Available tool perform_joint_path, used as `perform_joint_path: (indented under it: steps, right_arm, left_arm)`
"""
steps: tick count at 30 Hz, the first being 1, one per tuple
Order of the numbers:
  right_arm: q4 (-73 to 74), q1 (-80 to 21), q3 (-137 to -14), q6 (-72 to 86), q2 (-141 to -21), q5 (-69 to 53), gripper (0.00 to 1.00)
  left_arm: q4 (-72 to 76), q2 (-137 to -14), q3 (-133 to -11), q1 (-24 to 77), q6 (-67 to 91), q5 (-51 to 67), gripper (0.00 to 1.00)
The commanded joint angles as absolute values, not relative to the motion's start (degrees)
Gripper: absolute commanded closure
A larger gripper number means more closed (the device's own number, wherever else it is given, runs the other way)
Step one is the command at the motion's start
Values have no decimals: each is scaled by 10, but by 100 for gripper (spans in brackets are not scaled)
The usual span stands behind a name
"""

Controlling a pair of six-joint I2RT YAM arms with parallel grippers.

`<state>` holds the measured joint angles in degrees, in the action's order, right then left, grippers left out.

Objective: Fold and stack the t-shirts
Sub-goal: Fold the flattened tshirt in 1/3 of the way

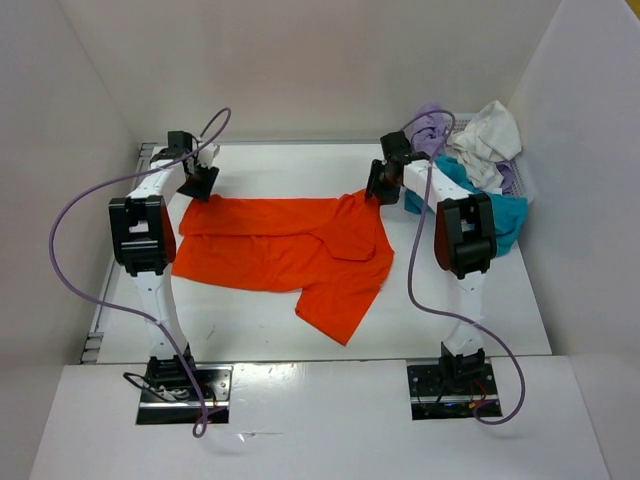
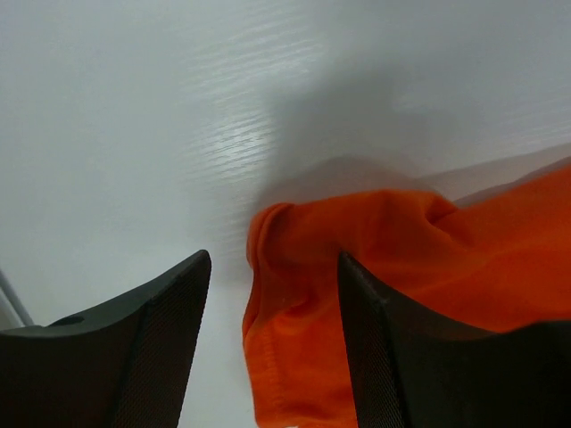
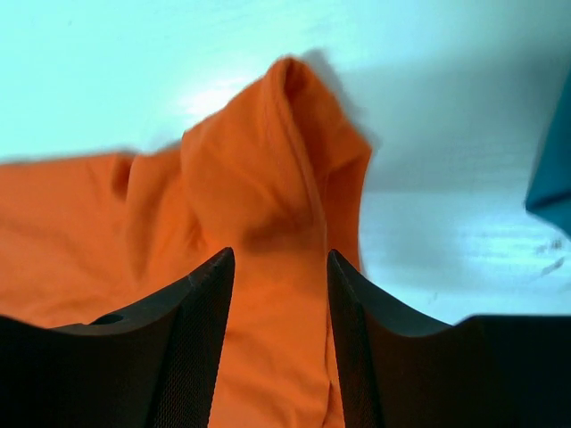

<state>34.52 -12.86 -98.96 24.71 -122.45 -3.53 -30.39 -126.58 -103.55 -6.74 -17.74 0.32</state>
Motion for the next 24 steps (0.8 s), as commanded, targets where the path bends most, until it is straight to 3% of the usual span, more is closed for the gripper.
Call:
perform_joint_path:
  steps: [1, 8, 11, 12, 13, 17, 24]
  right_arm:
    - [339, -125, -1041, 236, -1259, 2, 48]
    - [366, -125, -1115, 225, -1324, 26, 51]
    - [366, -120, -1115, 225, -1324, 26, 76]
    - [360, -120, -1115, 225, -1324, 32, 94]
    - [359, -113, -1110, 225, -1324, 32, 100]
    - [353, -107, -1117, 230, -1317, 32, 100]
    - [343, -96, -1131, 236, -1312, 59, 100]
  left_arm:
    - [-305, -1271, -1059, -67, -171, -6, 34]
    - [-305, -1298, -1064, -67, -171, -18, 45]
    - [-305, -1298, -1064, -67, -171, -18, 61]
    - [-300, -1298, -1064, -67, -165, -18, 67]
    - [-300, -1298, -1064, -67, -165, -18, 79]
    - [-300, -1282, -1064, -72, -147, -18, 100]
    - [-300, -1226, -1052, -128, -98, 25, 100]
